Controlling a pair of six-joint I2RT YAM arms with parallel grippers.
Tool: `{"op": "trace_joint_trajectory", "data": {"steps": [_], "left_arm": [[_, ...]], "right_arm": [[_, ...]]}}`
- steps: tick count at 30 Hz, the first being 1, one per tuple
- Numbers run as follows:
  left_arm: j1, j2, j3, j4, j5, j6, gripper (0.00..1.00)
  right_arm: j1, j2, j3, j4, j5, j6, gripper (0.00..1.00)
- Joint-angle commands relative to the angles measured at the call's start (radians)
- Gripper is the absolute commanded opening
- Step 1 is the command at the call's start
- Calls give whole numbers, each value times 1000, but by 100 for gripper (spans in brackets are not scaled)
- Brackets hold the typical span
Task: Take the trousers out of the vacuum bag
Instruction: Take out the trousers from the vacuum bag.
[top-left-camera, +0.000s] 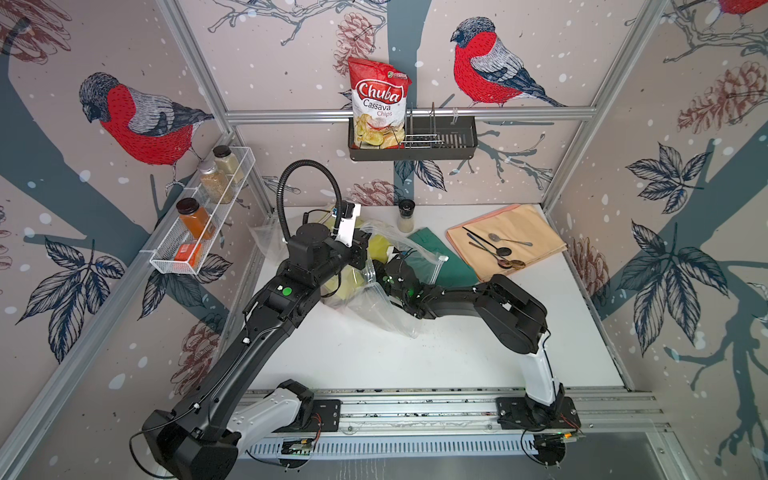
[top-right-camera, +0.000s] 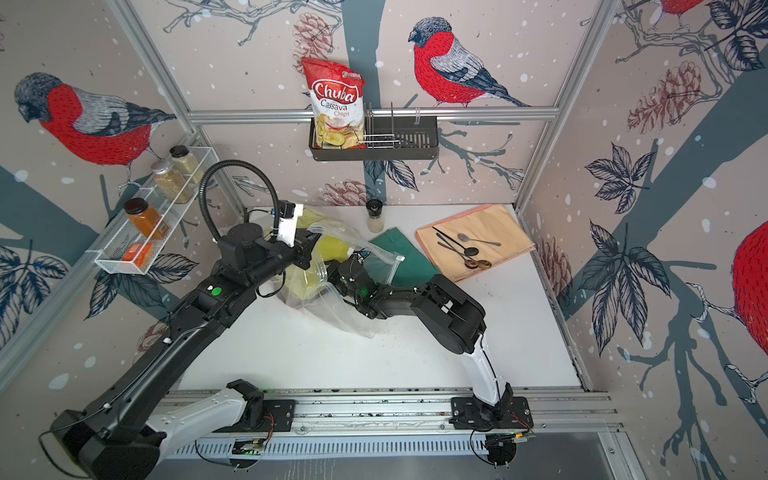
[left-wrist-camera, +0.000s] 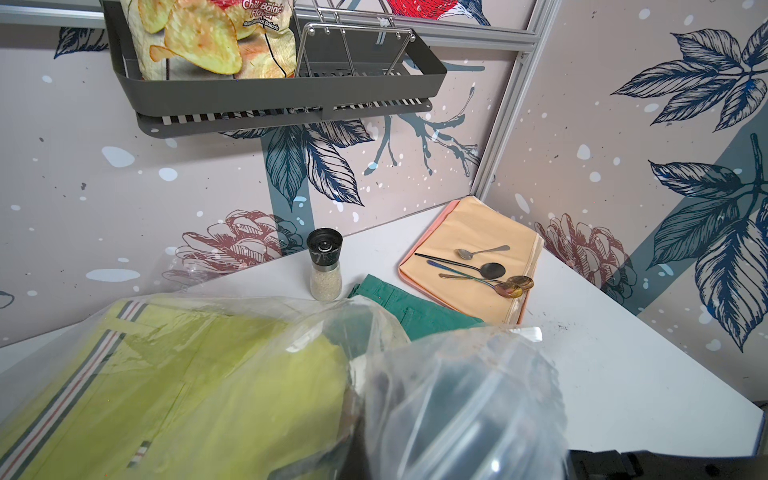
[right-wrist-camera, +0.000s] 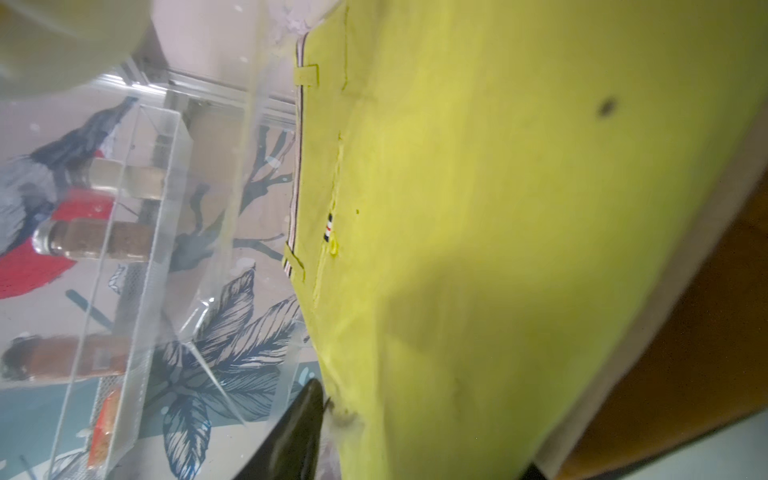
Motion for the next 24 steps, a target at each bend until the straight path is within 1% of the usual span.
{"op": "trace_joint_trajectory", "data": {"steps": [1,7,24], "left_arm": [[-3,-4,-2,72,8,-8,0],[-3,-8,-4,71,10,-8,0],[-3,-16,10,66,18,-2,0]], "right_arm": [[-5,-12,21,56,12,-29,53],[-16,15,53,63,-18,-25,53],[-23,148,168,44,-33,-8,54]]}}
